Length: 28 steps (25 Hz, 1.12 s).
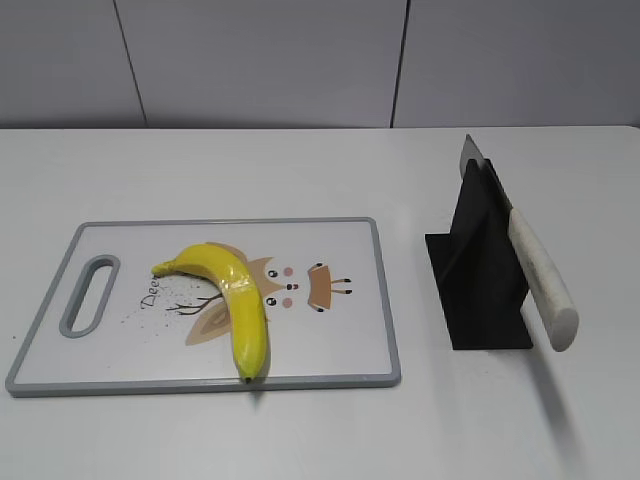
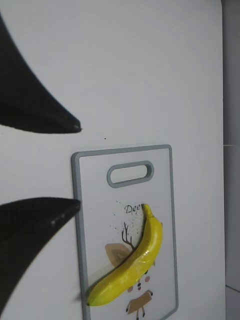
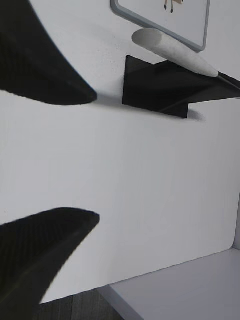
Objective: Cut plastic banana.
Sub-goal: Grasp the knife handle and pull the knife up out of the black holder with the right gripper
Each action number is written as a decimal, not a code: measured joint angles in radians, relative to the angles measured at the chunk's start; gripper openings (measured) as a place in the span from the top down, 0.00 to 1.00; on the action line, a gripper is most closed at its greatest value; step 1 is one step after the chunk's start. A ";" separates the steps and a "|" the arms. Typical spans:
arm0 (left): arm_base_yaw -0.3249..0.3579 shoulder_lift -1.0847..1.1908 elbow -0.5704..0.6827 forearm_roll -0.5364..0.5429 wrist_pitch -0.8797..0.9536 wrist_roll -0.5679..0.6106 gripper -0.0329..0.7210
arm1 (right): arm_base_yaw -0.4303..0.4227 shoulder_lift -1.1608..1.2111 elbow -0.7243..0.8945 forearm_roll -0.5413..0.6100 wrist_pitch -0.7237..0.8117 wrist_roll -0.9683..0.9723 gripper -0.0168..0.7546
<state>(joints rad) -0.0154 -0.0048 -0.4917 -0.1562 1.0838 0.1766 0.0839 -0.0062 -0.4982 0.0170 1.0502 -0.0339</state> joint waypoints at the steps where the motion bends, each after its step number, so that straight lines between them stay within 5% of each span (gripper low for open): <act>1: 0.000 0.000 0.000 0.000 0.000 0.000 0.41 | 0.000 0.000 0.000 0.000 0.000 0.000 0.31; 23: 0.000 0.000 0.000 0.000 0.000 0.000 0.41 | 0.000 0.000 0.000 0.000 0.000 0.000 0.31; 28: 0.000 0.000 0.000 -0.004 0.000 0.000 0.29 | 0.000 0.000 0.000 0.000 0.000 0.000 0.31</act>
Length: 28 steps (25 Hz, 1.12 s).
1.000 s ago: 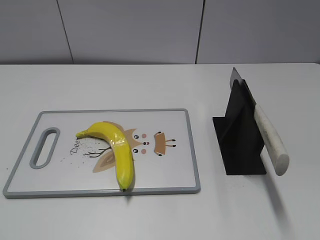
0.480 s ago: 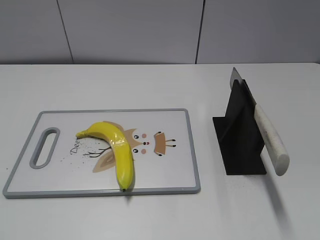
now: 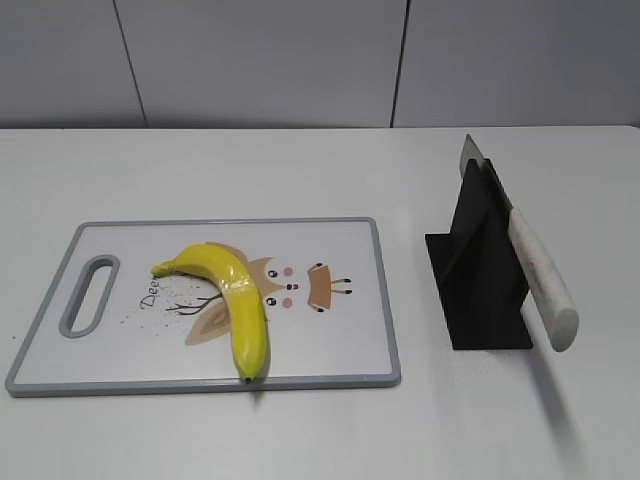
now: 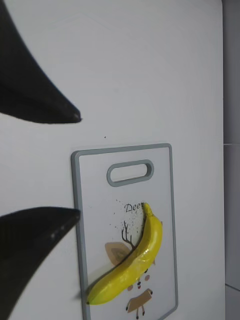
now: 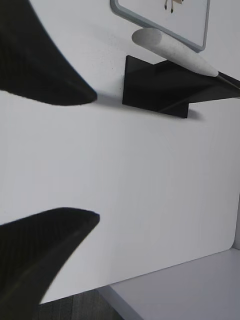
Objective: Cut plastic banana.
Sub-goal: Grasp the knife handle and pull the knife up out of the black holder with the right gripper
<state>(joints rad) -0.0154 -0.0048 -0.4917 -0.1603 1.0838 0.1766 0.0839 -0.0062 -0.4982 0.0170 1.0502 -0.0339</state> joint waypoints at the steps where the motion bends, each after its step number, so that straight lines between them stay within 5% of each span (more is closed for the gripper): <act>1: 0.000 0.000 0.000 0.000 0.000 0.000 0.25 | 0.000 0.000 0.000 0.000 0.000 0.000 0.31; 5: 0.000 0.000 0.000 0.000 0.000 0.000 0.18 | 0.000 0.000 0.000 0.000 0.000 0.000 0.31; 19: 0.000 0.000 0.000 -0.001 0.000 0.000 0.18 | 0.000 0.003 -0.004 -0.017 0.001 0.000 0.31; 28: 0.000 0.000 0.000 -0.001 0.000 0.000 0.18 | 0.000 0.292 -0.123 -0.005 0.142 0.010 0.31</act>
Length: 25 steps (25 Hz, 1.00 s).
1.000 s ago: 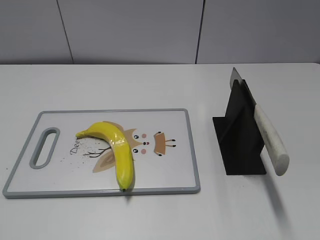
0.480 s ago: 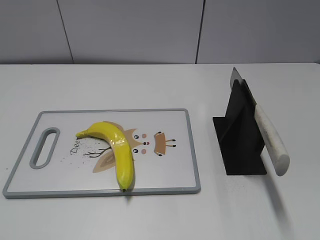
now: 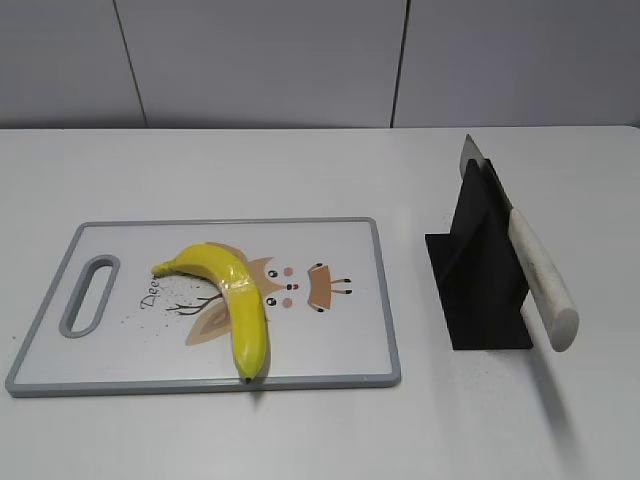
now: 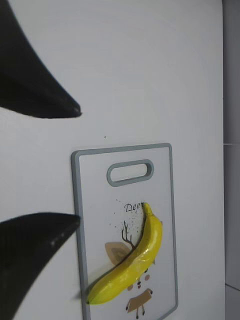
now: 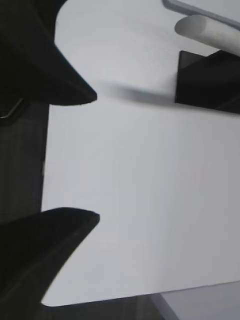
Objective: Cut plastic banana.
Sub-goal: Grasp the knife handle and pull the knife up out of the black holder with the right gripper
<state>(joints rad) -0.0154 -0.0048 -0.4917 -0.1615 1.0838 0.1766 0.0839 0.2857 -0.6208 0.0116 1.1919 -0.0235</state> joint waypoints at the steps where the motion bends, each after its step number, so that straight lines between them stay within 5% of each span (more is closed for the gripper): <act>1: 0.000 0.000 0.000 0.000 0.000 0.000 0.18 | 0.000 0.036 -0.013 0.001 0.011 0.012 0.31; 12: 0.000 0.000 0.000 0.000 0.000 0.000 0.18 | 0.030 0.421 -0.098 0.054 0.011 0.092 0.37; 19: 0.000 0.000 0.000 0.000 0.000 0.000 0.19 | 0.232 0.572 -0.162 0.062 -0.034 0.235 0.38; 25: 0.000 0.000 0.000 0.000 0.000 0.000 0.20 | 0.314 0.759 -0.275 0.075 -0.035 0.266 0.33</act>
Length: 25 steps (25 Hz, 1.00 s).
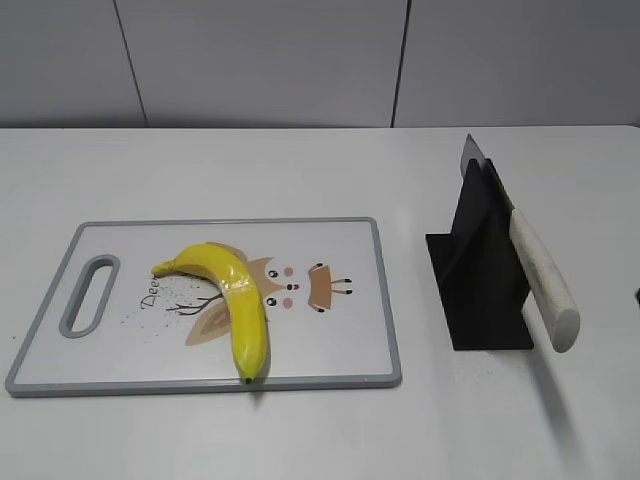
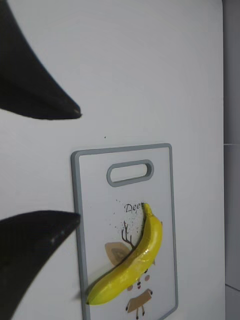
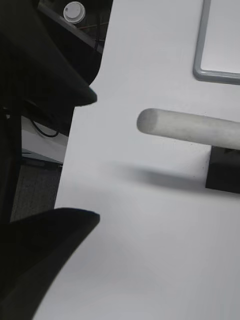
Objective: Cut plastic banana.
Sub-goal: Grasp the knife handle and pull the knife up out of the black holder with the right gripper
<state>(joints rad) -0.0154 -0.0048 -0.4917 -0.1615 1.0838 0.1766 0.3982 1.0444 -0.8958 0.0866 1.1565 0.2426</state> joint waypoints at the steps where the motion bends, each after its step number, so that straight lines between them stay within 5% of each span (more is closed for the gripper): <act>1: 0.000 0.000 0.000 0.000 0.000 0.000 0.20 | 0.002 0.037 -0.022 0.000 -0.004 0.000 0.31; 25: 0.000 0.000 0.000 0.000 0.000 0.000 0.22 | 0.003 0.580 -0.167 0.049 -0.122 0.019 0.25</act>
<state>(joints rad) -0.0154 -0.0048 -0.4917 -0.1615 1.0838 0.1766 0.4012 1.6245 -1.0627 0.1356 1.0344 0.2617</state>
